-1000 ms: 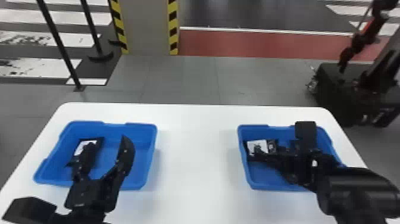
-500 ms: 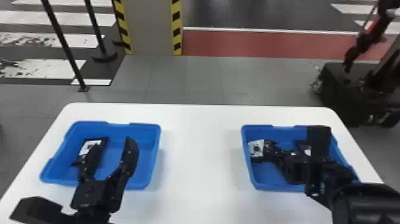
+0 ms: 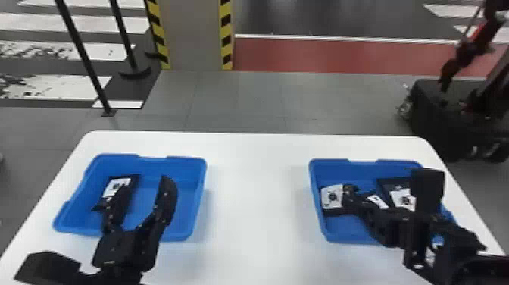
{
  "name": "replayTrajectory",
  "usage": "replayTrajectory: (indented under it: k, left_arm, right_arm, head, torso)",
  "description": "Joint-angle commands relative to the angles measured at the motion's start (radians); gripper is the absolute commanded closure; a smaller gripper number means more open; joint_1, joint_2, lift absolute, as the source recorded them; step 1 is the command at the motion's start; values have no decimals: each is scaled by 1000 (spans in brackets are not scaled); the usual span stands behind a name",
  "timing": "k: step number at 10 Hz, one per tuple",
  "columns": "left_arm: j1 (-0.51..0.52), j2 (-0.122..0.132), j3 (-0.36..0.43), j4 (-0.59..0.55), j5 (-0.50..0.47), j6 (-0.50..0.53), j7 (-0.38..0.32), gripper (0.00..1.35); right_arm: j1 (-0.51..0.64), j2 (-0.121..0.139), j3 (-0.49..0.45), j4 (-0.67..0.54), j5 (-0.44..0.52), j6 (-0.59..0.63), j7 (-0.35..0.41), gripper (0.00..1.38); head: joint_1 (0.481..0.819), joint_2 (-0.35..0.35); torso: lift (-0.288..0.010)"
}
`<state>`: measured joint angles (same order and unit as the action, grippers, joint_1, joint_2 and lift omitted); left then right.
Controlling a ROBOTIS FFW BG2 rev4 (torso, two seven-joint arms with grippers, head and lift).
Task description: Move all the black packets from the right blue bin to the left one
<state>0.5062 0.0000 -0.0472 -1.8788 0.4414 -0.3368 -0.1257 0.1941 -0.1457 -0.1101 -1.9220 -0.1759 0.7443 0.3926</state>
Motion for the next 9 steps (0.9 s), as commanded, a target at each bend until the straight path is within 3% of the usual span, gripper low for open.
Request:
replayTrajectory:
  k: [1,3,4,5,7,9]
  left_arm:
    - [2,-3,-2,0,13,-14,-2,213]
    - [4,-3,-10,0,48,-29,-3,213]
    - [4,-3,-17,0,76,-34,-5,213]
    - [2,-3,-25,0,92,-31,-6,213]
    - [-3,-3,-30,-27,112,-17,-12,213]
    - [-1,-3,-45,-64,165,18,-22,213]
  right_arm:
    - [100,-25,-19,-197,-77,75,0,1174]
    - [208,-64,-56,-465,-169,154,8,1174]
    - [206,-81,-56,-499,-228,156,34,1174]
    - [167,-80,-56,-457,-275,147,97,1174]
    - [-5,-45,-52,-168,-318,80,318,1174]
    - [-111,-34,-36,28,-340,34,433,1174]
  head:
    - [695,-5]
    - [695,14]
    - [695,32]
    - [695,61]
    - [695,99]
    - [695,104]
  torso:
    - [-110]
    - [-110]
    - [-110]
    - [-110]
    - [-110]
    - [-110]
